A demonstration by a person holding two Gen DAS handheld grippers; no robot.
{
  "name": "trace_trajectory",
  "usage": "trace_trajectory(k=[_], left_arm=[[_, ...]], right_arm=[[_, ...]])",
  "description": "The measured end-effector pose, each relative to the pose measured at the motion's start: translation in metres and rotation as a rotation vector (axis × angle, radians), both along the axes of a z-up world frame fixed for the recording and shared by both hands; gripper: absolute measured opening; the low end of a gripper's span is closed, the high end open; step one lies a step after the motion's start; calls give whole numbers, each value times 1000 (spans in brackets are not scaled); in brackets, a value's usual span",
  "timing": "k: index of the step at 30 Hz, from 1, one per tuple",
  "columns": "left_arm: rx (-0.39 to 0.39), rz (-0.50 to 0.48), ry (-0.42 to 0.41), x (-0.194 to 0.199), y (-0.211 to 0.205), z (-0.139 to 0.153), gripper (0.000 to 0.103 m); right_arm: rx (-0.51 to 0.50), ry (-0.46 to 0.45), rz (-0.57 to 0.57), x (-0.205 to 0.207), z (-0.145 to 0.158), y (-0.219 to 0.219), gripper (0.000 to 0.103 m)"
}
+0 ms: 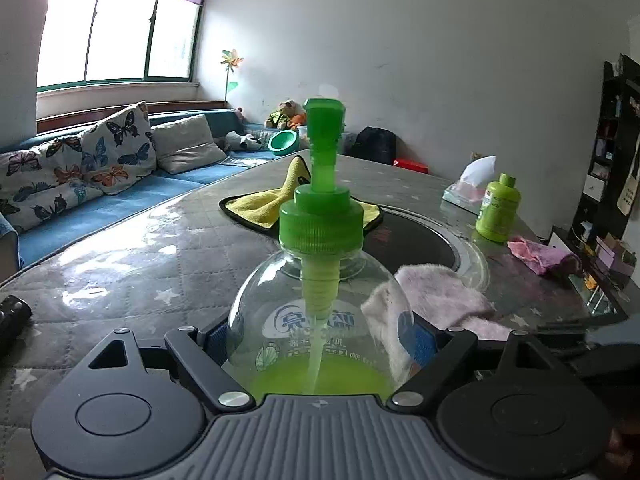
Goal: Clean container
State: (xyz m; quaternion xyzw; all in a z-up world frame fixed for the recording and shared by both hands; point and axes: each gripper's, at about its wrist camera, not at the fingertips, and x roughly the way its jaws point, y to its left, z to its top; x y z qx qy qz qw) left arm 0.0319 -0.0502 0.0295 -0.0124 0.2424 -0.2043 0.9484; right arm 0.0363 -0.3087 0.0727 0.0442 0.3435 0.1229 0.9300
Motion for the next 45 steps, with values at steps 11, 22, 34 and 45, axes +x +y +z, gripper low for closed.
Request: trace_trajectory(k=[11,22,34,45], left_arm=[[63,-16,-29,-2,-11,-5,88],[48,33,-33,-29,3,0,103],[33,122,-14,-64,29,0,103],[77,207,61,-67,38,-17,103]], right_arm=[[56,-43,-46,2,6,-17,56],[59,-92,-80,-35,22,-21,86],[72,-106,-148,-66,22,-33,100],[67,-100,-279,-74,21,-52,103]])
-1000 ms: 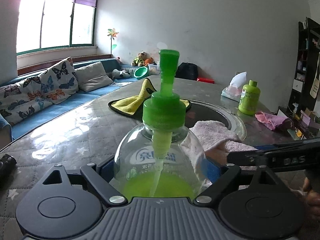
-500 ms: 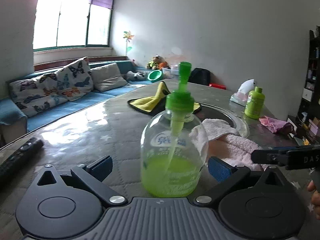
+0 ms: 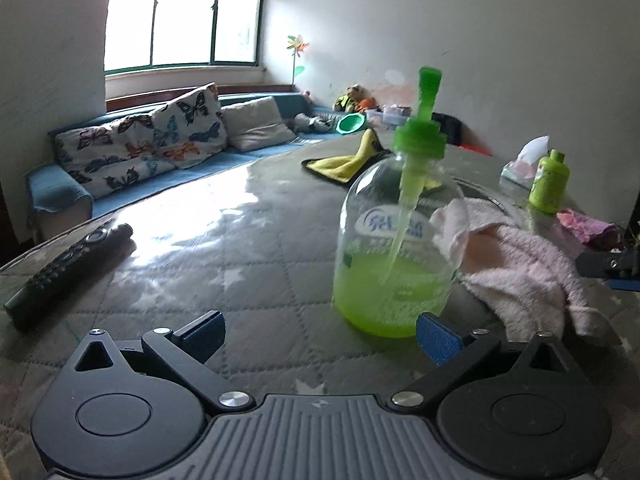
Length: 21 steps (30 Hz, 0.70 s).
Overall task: Clean container
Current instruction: 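Lower the soap bottle onto the table with the left gripper while the right gripper sets down the towel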
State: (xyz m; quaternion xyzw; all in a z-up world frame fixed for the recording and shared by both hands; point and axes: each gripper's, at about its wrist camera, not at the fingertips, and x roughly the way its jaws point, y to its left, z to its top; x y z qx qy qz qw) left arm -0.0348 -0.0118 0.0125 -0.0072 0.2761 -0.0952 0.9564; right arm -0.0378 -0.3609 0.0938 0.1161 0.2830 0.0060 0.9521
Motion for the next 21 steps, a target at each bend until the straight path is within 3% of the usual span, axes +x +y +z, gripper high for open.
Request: trace_trajectory(k=[9,21], left_arm=[[26,72,68,10,6,-7,103],[36,112,106,23,13,-12,103]], right_arm=[[-11,70,-165,5,-13,-22,103],[-126,116,-220,19,-27,-22,103]])
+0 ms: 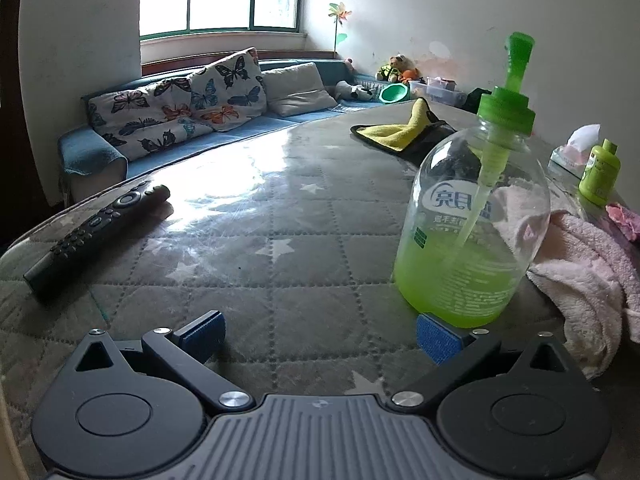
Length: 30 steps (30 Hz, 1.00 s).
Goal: Clean container
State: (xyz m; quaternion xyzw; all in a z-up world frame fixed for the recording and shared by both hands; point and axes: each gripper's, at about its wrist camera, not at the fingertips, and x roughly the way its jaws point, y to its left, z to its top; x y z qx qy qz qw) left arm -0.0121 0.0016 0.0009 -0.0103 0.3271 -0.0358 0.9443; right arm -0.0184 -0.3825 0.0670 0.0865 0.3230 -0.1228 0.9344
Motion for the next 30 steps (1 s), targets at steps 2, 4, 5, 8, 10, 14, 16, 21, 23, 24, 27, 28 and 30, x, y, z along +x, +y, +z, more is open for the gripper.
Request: trace_trajectory(k=[2,4,5,8,10,14,16,21,23,24,27,28,30], left_arm=[[12,0,2,3,0,-1,103],[27,6,6,6,0,-1,103],[35,9,8,8,0,-1,103],[55,6,13,14,1,-2,103],[56,5,14,21,3,-2,103],[53,4,16,27,7,-2,103],[51,2,17,30,9,-3,103],[54,1,16,30,9,-3,103],[53,0,15,30,9,-3,103],[52,0,15,30,9,-4,103],[53,0,15,30,9,-4,103],[53,0,15,30,9,-4,103],[55,1,15,32,9,-3,103]], right_arm=[[-18,9,3,3,-1,2,103],[-27,15,4,6,-1,2,103],[-32,19,3,8,-1,2,103],[-46,32,2,14,-2,3,103],[-58,41,5,17,-2,3,103],[-75,51,13,22,-4,4,103],[-78,51,13,23,-5,5,103],[-76,48,14,24,-5,4,103],[-75,46,15,23,-5,4,103],[-74,45,15,23,-5,4,103],[-74,45,15,24,-5,4,103],[-74,45,15,24,-5,4,103],[-73,45,16,24,-5,4,103]])
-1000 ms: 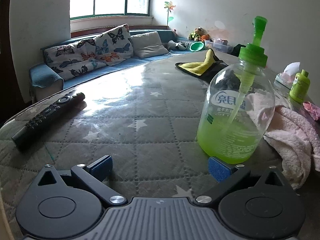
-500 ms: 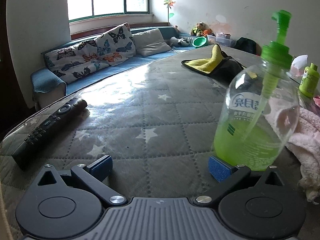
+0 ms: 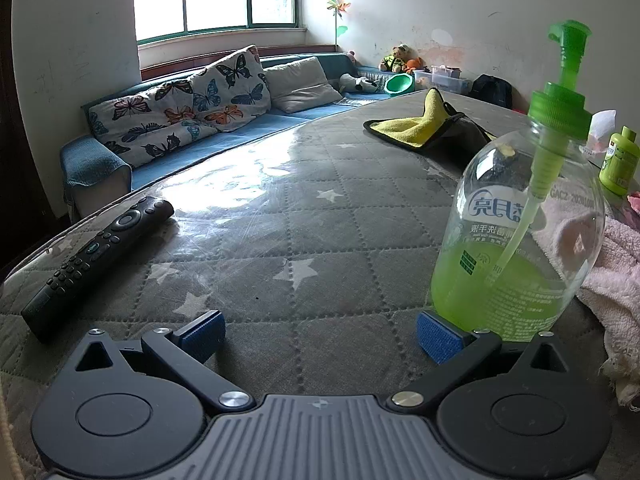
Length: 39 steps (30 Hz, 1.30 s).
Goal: Clean container
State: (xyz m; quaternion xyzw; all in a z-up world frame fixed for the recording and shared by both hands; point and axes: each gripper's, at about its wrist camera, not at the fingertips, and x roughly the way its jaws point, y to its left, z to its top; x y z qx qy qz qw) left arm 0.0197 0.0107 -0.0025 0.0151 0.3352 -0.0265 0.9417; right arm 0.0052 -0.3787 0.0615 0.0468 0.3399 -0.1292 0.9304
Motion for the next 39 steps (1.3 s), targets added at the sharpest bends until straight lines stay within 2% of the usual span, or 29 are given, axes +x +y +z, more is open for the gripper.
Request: trace_trajectory(k=[39], left_arm=[[0,1,0,-1,-1,0,103]], right_arm=[[9,-6,0,-1,0,-2,103]])
